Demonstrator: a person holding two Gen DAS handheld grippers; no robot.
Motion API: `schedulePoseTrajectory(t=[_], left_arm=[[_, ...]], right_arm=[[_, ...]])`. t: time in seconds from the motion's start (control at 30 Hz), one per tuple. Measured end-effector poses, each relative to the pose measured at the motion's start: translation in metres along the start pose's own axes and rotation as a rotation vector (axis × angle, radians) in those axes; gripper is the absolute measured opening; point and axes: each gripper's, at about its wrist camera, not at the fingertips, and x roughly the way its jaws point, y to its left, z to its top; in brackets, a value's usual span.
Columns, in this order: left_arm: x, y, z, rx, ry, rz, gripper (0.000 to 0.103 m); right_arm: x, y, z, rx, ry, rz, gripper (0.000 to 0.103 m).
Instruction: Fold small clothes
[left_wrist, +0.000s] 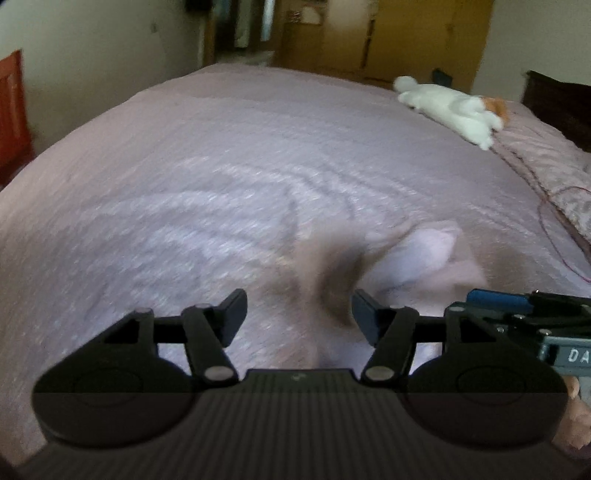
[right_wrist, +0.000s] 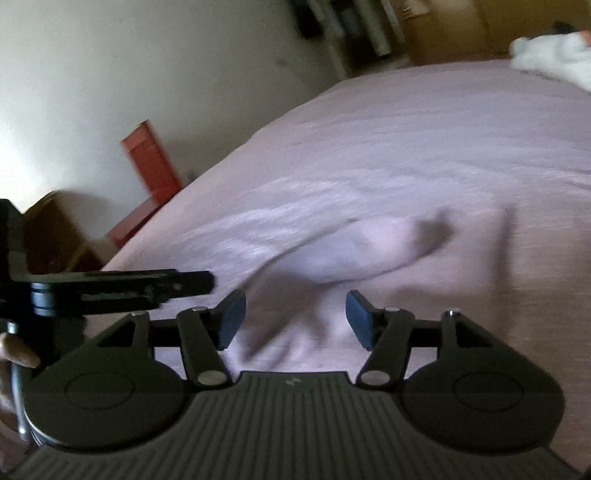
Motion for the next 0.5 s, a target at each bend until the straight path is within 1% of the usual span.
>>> schedulePoseTrajectory(t=[0.13, 0.23, 0.3, 0.43, 0.5], left_arm=[[0.015, -0.028, 0.005, 0.069, -0.001, -0.044, 0.065], [0.035, -0.047, 0.006, 0.123, 0.012, -0.062, 0.065], [0.049, -0.058, 0.006, 0.165, 0.016, -0.069, 0.065], [0.082, -0.074, 0.005, 0.232, 0.039, -0.046, 0.065], [0.091, -0.078, 0.004, 0.251, 0.025, -0.036, 0.065]], right_arm=[[-0.014, -0.031, -0.003, 0.049, -0.035, -0.087, 0.068], [-0.026, -0.05, -0.009, 0.08, -0.052, -0.135, 0.068], [-0.024, -0.058, -0.013, 0.087, -0.056, -0.166, 0.068], [-0.017, -0.07, -0.021, 0.092, -0.065, -0.199, 0.068], [-0.008, -0.076, -0.024, 0.101, -0.059, -0.207, 0.068]])
